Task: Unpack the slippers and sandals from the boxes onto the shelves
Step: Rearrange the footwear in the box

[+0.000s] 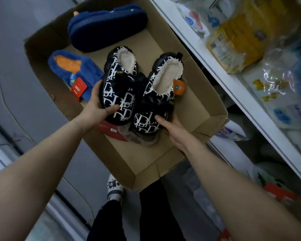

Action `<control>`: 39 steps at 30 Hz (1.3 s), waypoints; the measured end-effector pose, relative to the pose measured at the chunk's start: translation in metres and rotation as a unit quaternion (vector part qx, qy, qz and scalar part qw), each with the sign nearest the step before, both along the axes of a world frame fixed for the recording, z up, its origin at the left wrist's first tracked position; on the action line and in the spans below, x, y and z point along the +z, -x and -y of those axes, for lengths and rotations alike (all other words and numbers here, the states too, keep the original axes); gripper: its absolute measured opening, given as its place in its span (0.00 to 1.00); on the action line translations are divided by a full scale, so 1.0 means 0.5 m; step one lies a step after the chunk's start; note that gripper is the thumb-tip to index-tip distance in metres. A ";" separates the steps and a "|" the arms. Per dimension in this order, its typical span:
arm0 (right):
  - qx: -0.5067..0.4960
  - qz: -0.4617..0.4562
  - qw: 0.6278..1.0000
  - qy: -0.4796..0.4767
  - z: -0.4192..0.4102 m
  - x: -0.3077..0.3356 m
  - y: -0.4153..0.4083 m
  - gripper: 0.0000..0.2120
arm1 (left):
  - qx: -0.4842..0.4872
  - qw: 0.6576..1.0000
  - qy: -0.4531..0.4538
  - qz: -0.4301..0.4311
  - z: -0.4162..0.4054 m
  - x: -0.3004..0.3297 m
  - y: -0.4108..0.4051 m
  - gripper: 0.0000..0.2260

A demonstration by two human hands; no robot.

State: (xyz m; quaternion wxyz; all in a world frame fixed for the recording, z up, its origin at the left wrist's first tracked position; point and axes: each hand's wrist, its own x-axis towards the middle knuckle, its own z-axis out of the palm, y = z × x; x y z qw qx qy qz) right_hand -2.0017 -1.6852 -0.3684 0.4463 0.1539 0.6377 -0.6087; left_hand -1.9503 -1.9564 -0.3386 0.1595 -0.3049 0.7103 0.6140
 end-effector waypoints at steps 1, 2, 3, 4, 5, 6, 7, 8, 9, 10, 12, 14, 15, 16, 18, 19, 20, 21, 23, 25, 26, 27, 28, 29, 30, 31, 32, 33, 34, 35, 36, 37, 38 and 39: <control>-0.032 -0.006 0.999 0.013 0.007 0.002 -0.007 0.48 | 0.002 1.000 -0.008 -0.006 0.003 0.003 -0.004 0.43; -0.059 -0.014 0.998 0.023 0.014 0.006 -0.014 0.46 | 0.005 1.000 -0.015 -0.010 0.006 0.007 -0.010 0.43; -0.072 -0.024 0.997 0.027 0.023 0.016 -0.022 0.46 | 0.008 1.000 -0.022 -0.012 0.009 0.010 -0.018 0.44; -0.077 -0.038 0.996 0.026 0.027 0.026 -0.031 0.46 | 0.016 0.999 -0.031 -0.012 0.010 0.016 -0.027 0.45; -0.077 -0.053 0.995 0.023 0.029 0.040 -0.041 0.46 | 0.027 0.999 -0.041 -0.013 0.009 0.024 -0.038 0.45; -0.084 -0.068 0.994 0.022 0.029 0.054 -0.050 0.46 | 0.041 0.998 -0.052 -0.013 0.005 0.036 -0.051 0.44; -0.094 -0.079 0.992 0.025 0.028 0.070 -0.057 0.45 | 0.054 0.996 -0.063 -0.014 0.000 0.051 -0.063 0.42; -0.103 -0.086 0.990 0.031 0.026 0.089 -0.062 0.43 | 0.061 0.995 -0.074 -0.013 -0.006 0.067 -0.076 0.39; -0.106 -0.089 0.990 0.036 0.025 0.110 -0.067 0.42 | 0.061 0.995 -0.083 -0.016 -0.011 0.081 -0.089 0.38; -0.106 -0.089 0.990 0.039 0.023 0.132 -0.074 0.40 | 0.061 0.994 -0.089 -0.021 -0.016 0.099 -0.103 0.37; -0.110 -0.087 0.989 0.041 0.016 0.179 -0.093 0.38 | 0.066 0.991 -0.108 -0.033 -0.026 0.142 -0.128 0.35; -0.124 -0.095 0.987 0.041 0.005 0.229 -0.118 0.37 | 0.068 0.989 -0.128 -0.042 -0.032 0.185 -0.149 0.34; -0.132 -0.102 0.985 0.041 -0.002 0.256 -0.132 0.37 | 0.068 0.987 -0.138 -0.045 -0.035 0.207 -0.160 0.33; -0.139 -0.109 0.983 0.040 -0.011 0.285 -0.147 0.37 | 0.067 0.986 -0.146 -0.050 -0.037 0.230 -0.169 0.33; -0.149 -0.129 0.980 0.035 -0.032 0.343 -0.173 0.35 | 0.061 0.985 -0.149 -0.063 -0.040 0.277 -0.186 0.31; -0.153 -0.139 0.978 0.033 -0.045 0.374 -0.187 0.34 | 0.052 0.985 -0.148 -0.072 -0.041 0.302 -0.194 0.31; -0.156 -0.150 0.976 0.032 -0.058 0.405 -0.203 0.33 | 0.040 0.985 -0.149 -0.081 -0.044 0.329 -0.202 0.30; -0.159 -0.162 0.973 0.032 -0.072 0.436 -0.218 0.33 | 0.024 0.985 -0.148 -0.088 -0.046 0.357 -0.209 0.30; -0.172 -0.187 0.967 0.030 -0.099 0.501 -0.252 0.33 | -0.015 0.984 -0.141 -0.109 -0.058 0.416 -0.221 0.31; -0.195 -0.209 0.958 0.024 -0.127 0.564 -0.285 0.32 | -0.052 0.981 -0.136 -0.128 -0.074 0.472 -0.228 0.32; -0.209 -0.218 0.953 0.020 -0.146 0.596 -0.306 0.31 | -0.072 0.978 -0.137 -0.138 -0.085 0.501 -0.232 0.32; -0.217 -0.225 0.950 0.018 -0.161 0.618 -0.319 0.31 | -0.090 0.976 -0.136 -0.147 -0.094 0.522 -0.233 0.32; -0.228 -0.232 0.946 0.015 -0.177 0.640 -0.333 0.31 | -0.110 0.972 -0.134 -0.156 -0.106 0.543 -0.232 0.32; -0.238 -0.240 0.941 0.011 -0.196 0.662 -0.351 0.31 | -0.132 0.969 -0.134 -0.162 -0.122 0.567 -0.233 0.32; -0.251 -0.249 0.935 0.008 -0.215 0.683 -0.370 0.31 | -0.152 0.964 -0.137 -0.168 -0.140 0.592 -0.235 0.32; -0.267 -0.257 0.929 0.008 -0.235 0.702 -0.388 0.31 | -0.166 0.960 -0.143 -0.173 -0.160 0.613 -0.235 0.32; -0.279 -0.267 0.922 0.009 -0.255 0.722 -0.407 0.31 | -0.177 0.955 -0.151 -0.181 -0.181 0.631 -0.233 0.32; -0.292 -0.277 0.915 0.009 -0.276 0.739 -0.425 0.31 | -0.188 0.951 -0.157 -0.188 -0.205 0.649 -0.233 0.32; -0.304 -0.287 0.908 0.008 -0.298 0.755 -0.444 0.31 | -0.202 0.947 -0.158 -0.196 -0.232 0.666 -0.234 0.31; -0.316 -0.298 0.901 0.004 -0.320 0.770 -0.461 0.31 | -0.217 0.941 -0.157 -0.205 -0.259 0.685 -0.236 0.31; -0.326 -0.310 0.893 0.001 -0.343 0.785 -0.480 0.31 | -0.230 0.936 -0.155 -0.216 -0.288 0.703 -0.239 0.31; -0.338 -0.321 0.885 -0.004 -0.368 0.798 -0.496 0.32 | -0.242 0.931 -0.154 -0.223 -0.317 0.719 -0.241 0.30; -0.348 -0.330 0.878 -0.007 -0.393 0.811 -0.514 0.32 | -0.256 0.926 -0.161 -0.225 -0.345 0.732 -0.243 0.29; -0.358 -0.337 0.871 -0.011 -0.421 0.824 -0.532 0.32 | -0.269 0.922 -0.171 -0.222 -0.375 0.743 -0.244 0.30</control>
